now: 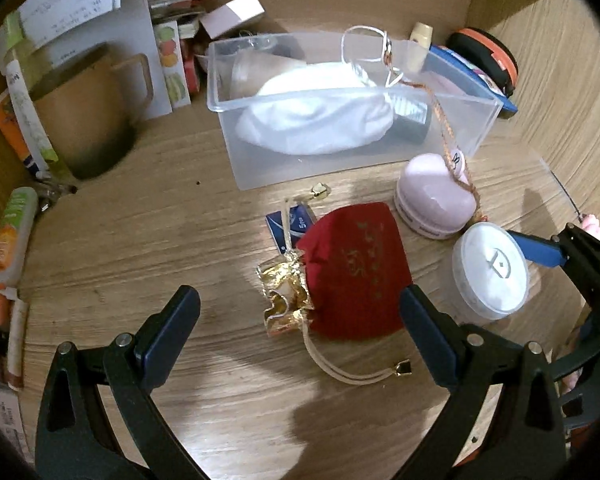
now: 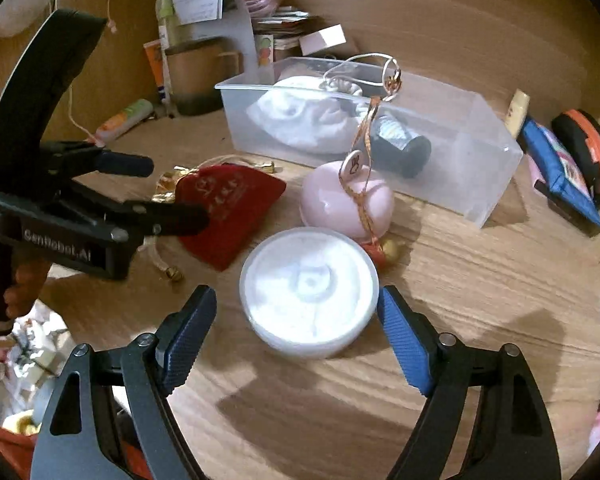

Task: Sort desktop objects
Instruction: 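Move both tools back toward the red pouch and white lid container, then grasp the red velvet pouch with left tool while right tool grasps white container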

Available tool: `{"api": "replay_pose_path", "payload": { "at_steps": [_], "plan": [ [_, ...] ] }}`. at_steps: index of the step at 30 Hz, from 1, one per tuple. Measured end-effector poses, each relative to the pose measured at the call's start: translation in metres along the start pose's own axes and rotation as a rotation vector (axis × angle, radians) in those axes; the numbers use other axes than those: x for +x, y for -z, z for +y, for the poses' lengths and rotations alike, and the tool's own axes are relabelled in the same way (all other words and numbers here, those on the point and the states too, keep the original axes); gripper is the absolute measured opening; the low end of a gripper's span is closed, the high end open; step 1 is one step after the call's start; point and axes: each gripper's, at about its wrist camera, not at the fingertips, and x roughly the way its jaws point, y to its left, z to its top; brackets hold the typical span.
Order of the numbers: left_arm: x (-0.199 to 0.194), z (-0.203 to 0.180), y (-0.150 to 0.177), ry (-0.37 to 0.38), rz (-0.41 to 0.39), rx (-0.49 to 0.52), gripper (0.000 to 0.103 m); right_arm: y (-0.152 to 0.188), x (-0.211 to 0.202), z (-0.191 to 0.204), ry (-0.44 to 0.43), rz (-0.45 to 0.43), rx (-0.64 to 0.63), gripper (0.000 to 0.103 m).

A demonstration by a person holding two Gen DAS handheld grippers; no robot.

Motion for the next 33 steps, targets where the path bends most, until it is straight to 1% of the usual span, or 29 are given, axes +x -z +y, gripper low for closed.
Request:
{"api": "replay_pose_path", "payload": {
  "at_steps": [1,3,8,11,16,17,18,19,20,21,22,24,26,27,29,33],
  "plan": [
    [0.001,-0.001,0.0,0.002,0.002,0.001,0.101,0.0,0.002,0.0,0.007,0.002,0.001,0.071],
    [0.003,-0.003,0.0,0.008,0.006,0.001,0.101,0.0,0.005,0.0,0.013,0.008,0.008,0.062],
    [0.015,-0.012,-0.003,0.019,0.04,0.01,0.101,0.005,-0.002,-0.01,-0.001,0.003,0.034,0.062],
    [0.018,-0.019,-0.006,0.024,0.036,0.036,0.101,0.009,-0.012,-0.024,-0.026,-0.005,0.077,0.062],
    [0.021,-0.023,-0.012,0.005,0.009,0.038,0.1,0.012,-0.031,-0.045,-0.022,-0.044,0.133,0.062],
    [0.021,-0.023,-0.011,0.008,0.002,0.037,0.094,0.011,-0.033,-0.05,-0.02,-0.054,0.143,0.062],
    [0.019,-0.025,-0.011,0.009,-0.01,0.04,0.083,0.011,-0.037,-0.053,-0.019,-0.062,0.15,0.062],
    [0.016,-0.026,-0.01,0.01,-0.018,0.043,0.076,0.012,-0.04,-0.057,-0.021,-0.07,0.156,0.062],
    [0.013,-0.025,-0.008,0.003,-0.019,0.042,0.064,0.011,-0.04,-0.059,-0.023,-0.074,0.16,0.062],
    [0.012,-0.024,-0.008,0.0,-0.017,0.045,0.059,0.011,-0.042,-0.062,-0.023,-0.08,0.165,0.062],
    [0.01,-0.023,-0.008,0.023,-0.016,0.041,0.055,0.009,-0.042,-0.065,-0.024,-0.085,0.165,0.062],
    [0.006,-0.019,-0.007,0.054,-0.007,0.024,0.035,0.009,-0.044,-0.069,-0.033,-0.093,0.174,0.062],
    [0.001,-0.014,-0.005,0.071,-0.018,0.008,0.033,0.009,-0.044,-0.073,-0.054,-0.097,0.192,0.062],
    [-0.001,-0.014,-0.004,0.057,-0.028,0.01,0.028,0.01,-0.043,-0.074,-0.061,-0.098,0.197,0.062],
    [-0.004,-0.013,-0.002,0.031,-0.04,0.009,0.024,0.011,-0.043,-0.078,-0.071,-0.1,0.208,0.062],
    [-0.021,-0.014,0.001,0.027,-0.089,0.008,0.023,0.012,-0.045,-0.082,-0.084,-0.106,0.222,0.062]
  ]
}}
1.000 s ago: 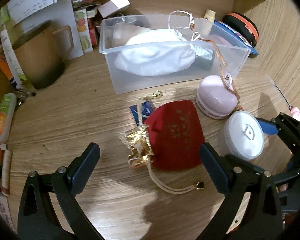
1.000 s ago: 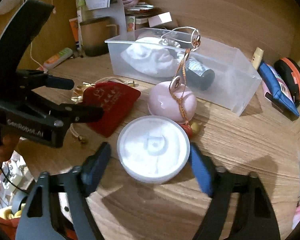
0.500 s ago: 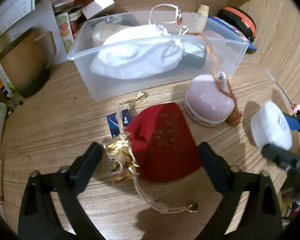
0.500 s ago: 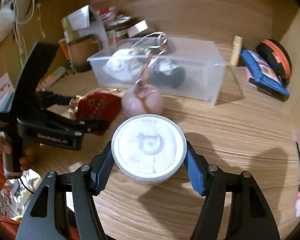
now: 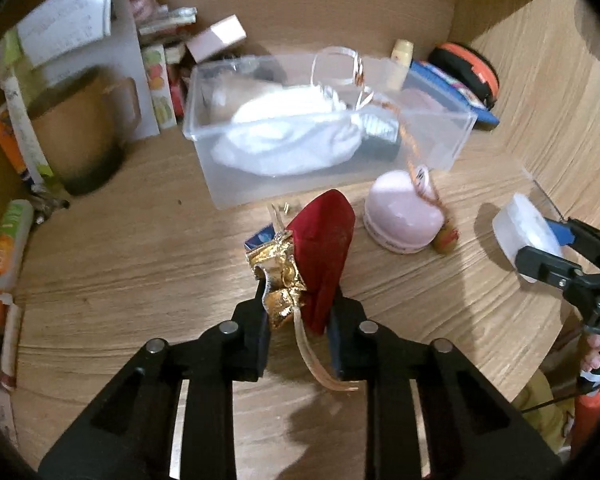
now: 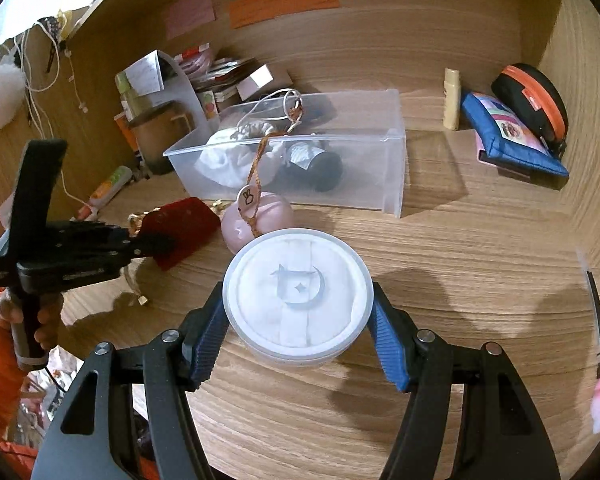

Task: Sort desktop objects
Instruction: 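Grasp the red velvet pouch with left tool while right tool grasps white container, then carry the red pouch and white container with both tools over the clear box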

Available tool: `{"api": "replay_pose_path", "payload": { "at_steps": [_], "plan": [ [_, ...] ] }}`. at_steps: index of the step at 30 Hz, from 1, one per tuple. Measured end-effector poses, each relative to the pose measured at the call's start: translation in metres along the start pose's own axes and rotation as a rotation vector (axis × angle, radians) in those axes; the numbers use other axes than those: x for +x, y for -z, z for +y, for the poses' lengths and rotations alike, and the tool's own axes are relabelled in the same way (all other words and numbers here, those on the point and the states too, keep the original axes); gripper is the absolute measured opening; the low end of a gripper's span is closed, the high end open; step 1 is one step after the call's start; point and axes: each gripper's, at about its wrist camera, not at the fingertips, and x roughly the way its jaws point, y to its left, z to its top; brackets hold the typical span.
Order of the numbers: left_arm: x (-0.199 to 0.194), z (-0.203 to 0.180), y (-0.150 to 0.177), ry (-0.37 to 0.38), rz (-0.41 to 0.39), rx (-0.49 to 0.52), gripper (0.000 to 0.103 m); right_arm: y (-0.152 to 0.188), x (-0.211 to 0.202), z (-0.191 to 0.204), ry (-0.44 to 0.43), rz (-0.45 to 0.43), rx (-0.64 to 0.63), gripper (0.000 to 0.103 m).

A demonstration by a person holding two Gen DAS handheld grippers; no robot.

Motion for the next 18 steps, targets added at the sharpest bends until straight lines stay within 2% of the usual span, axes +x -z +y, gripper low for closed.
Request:
{"api": "replay_pose_path", "payload": {
  "at_steps": [7,18],
  "plan": [
    [-0.029,0.012,-0.007,0.021,-0.068,-0.042,0.023,-0.01,-0.009,-0.006,0.009,-0.026,0.002,0.062],
    [-0.061,0.023,-0.019,0.012,-0.152,-0.053,0.023,-0.042,-0.018,-0.005,0.034,-0.075,-0.032,0.062]
  ]
}}
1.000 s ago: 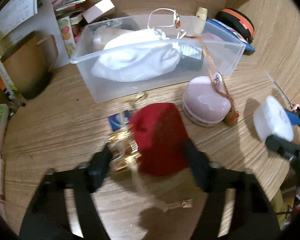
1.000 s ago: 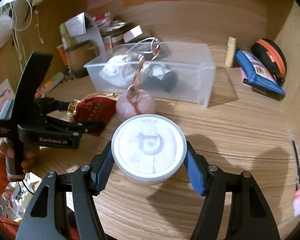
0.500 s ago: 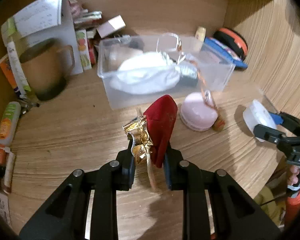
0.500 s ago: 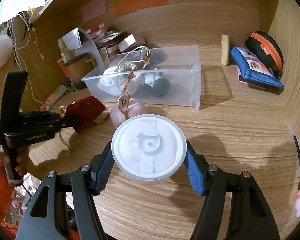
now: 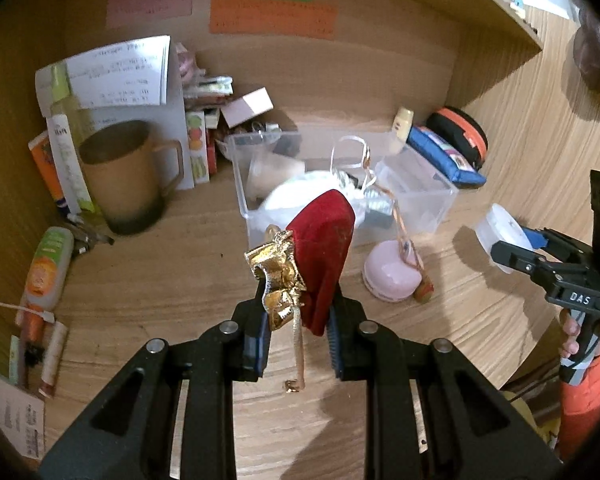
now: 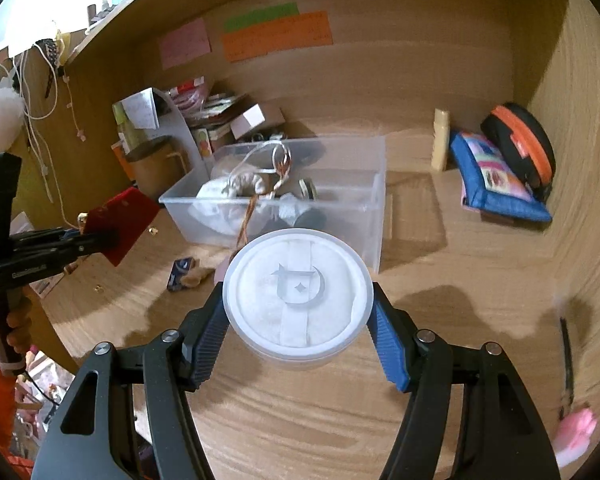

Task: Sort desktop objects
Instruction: 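Carry the red pouch and white container with both tools over the clear box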

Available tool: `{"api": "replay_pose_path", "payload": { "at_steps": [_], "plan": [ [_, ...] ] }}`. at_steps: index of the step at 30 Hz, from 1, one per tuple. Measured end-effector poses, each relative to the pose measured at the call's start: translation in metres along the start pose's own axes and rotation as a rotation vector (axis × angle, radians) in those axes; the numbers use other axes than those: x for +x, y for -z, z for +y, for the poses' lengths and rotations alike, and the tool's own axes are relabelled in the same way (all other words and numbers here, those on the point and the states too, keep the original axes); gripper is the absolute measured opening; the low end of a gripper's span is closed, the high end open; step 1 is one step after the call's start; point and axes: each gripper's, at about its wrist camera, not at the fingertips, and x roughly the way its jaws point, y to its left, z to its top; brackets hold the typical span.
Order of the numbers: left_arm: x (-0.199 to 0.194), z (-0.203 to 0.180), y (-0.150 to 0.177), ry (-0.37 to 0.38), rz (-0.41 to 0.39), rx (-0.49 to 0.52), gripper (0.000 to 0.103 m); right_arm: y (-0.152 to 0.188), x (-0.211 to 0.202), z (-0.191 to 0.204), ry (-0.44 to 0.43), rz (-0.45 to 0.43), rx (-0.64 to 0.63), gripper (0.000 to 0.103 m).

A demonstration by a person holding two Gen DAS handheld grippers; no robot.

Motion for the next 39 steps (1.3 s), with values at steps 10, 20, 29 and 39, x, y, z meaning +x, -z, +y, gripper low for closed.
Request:
{"api": "replay_pose_path", "payload": {
  "at_steps": [10,20,29,39],
  "plan": [
    [-0.009,0.011,-0.024,0.0,-0.06,-0.013,0.023,-0.04,0.008,0.009,0.014,-0.036,-0.048,0.062],
    [-0.005,0.017,-0.057,-0.01,-0.105,-0.009,0.023,-0.073,0.027,0.011,0.012,-0.054,-0.073,0.062],
    [0.018,0.016,-0.085,-0.008,-0.111,0.002,0.023,-0.093,0.051,0.005,-0.007,-0.052,-0.071,0.062],
    [0.066,0.016,-0.097,0.009,-0.05,-0.006,0.023,-0.106,0.086,-0.006,-0.019,-0.019,-0.055,0.062]
  ]
}}
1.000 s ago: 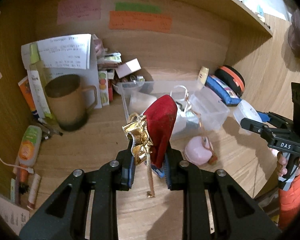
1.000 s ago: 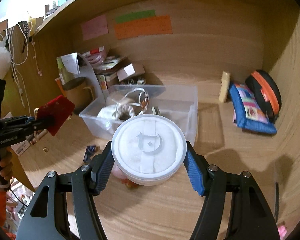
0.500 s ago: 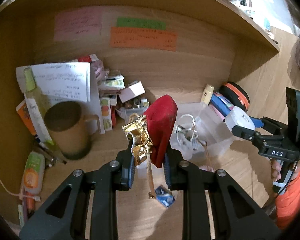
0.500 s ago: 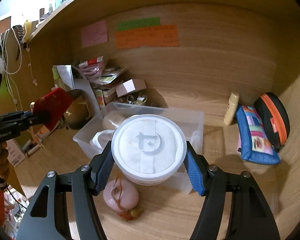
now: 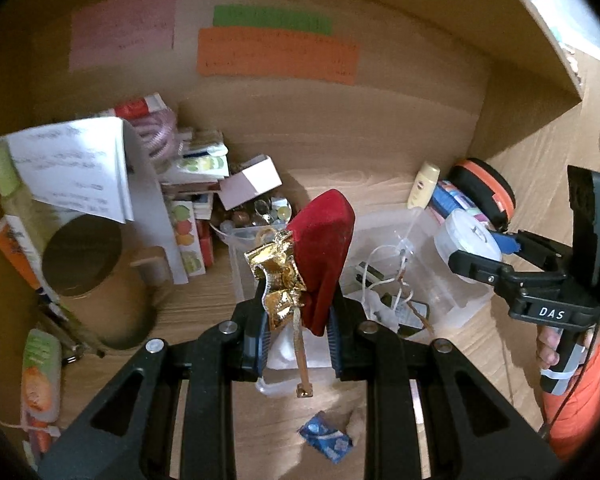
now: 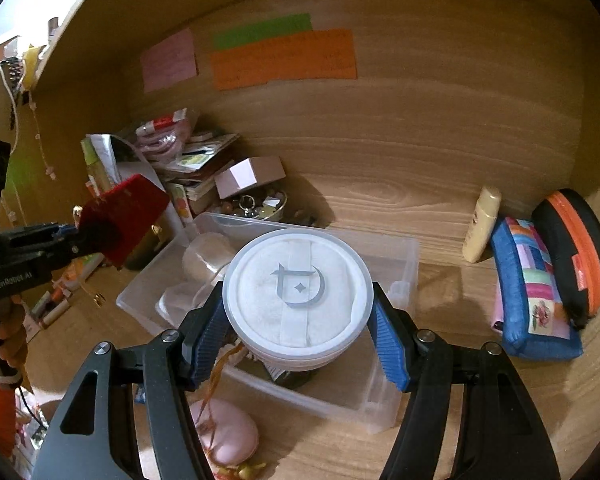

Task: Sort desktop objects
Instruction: 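Carry the red pouch and white container with both tools over the clear box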

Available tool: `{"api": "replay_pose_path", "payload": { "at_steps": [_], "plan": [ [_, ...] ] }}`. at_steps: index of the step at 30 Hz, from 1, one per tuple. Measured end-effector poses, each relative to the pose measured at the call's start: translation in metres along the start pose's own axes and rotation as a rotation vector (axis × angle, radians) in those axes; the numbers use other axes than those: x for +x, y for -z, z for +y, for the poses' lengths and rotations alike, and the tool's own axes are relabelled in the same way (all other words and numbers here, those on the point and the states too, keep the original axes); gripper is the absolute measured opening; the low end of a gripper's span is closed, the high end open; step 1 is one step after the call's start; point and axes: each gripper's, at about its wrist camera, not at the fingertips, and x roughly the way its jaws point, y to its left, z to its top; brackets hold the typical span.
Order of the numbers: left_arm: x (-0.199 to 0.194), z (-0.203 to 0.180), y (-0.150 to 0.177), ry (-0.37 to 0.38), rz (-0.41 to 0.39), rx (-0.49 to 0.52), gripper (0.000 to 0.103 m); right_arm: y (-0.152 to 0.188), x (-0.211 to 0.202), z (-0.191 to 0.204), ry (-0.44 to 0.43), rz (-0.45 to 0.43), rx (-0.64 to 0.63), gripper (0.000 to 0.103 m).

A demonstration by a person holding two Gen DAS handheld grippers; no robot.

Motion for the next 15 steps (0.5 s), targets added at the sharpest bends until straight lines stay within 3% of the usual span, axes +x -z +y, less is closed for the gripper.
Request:
{"api": "replay_pose_path", "payload": {
  "at_steps": [15],
  "plan": [
    [0.057,0.003,-0.001,0.01,0.074,0.002,0.023,-0.015,0.03,-0.014,0.032,0.034,-0.008,0.062]
  ]
}}
